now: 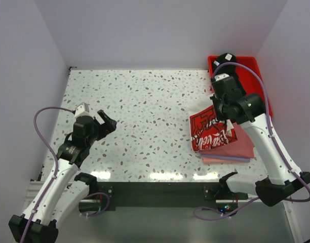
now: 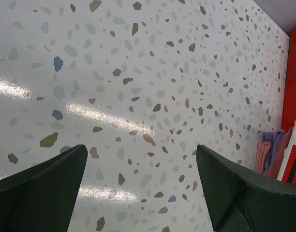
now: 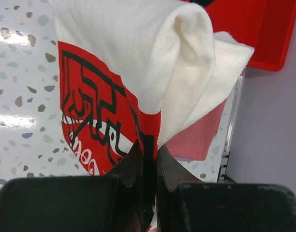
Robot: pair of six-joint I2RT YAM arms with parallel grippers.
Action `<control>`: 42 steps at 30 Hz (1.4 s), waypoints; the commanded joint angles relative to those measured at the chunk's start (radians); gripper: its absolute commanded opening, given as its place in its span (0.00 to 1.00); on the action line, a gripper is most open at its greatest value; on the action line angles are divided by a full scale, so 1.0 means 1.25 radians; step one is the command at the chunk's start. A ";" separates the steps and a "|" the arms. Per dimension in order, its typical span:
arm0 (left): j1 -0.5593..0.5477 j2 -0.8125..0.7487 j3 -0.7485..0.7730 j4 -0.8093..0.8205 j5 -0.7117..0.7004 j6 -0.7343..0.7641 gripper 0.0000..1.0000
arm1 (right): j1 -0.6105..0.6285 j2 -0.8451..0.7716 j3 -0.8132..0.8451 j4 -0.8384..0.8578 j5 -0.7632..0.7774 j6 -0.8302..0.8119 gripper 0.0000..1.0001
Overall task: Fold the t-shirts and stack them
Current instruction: Neatly place the folded tshirt to the corner
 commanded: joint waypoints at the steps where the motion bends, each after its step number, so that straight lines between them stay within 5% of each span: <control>1: 0.004 0.003 -0.002 0.033 -0.013 0.011 1.00 | -0.030 0.000 -0.016 0.000 0.059 -0.022 0.00; 24: 0.006 0.006 -0.008 0.028 -0.007 0.002 1.00 | -0.275 0.190 -0.091 0.055 0.200 -0.101 0.00; 27: 0.006 0.003 -0.012 0.025 -0.009 0.001 1.00 | -0.300 0.210 -0.107 0.082 0.201 -0.101 0.07; 28: 0.006 0.002 -0.011 0.025 -0.009 0.001 1.00 | -0.301 0.216 -0.113 0.093 0.196 -0.112 0.10; 32: 0.006 0.003 -0.011 0.025 -0.010 0.000 1.00 | -0.311 0.243 -0.117 0.097 0.227 -0.112 0.81; 34: 0.006 0.002 -0.012 0.025 -0.010 0.000 1.00 | -0.317 0.257 -0.107 0.087 0.258 -0.078 0.99; 42: 0.006 0.011 -0.008 0.019 -0.024 -0.003 1.00 | -0.321 0.199 -0.079 0.146 0.182 0.002 0.99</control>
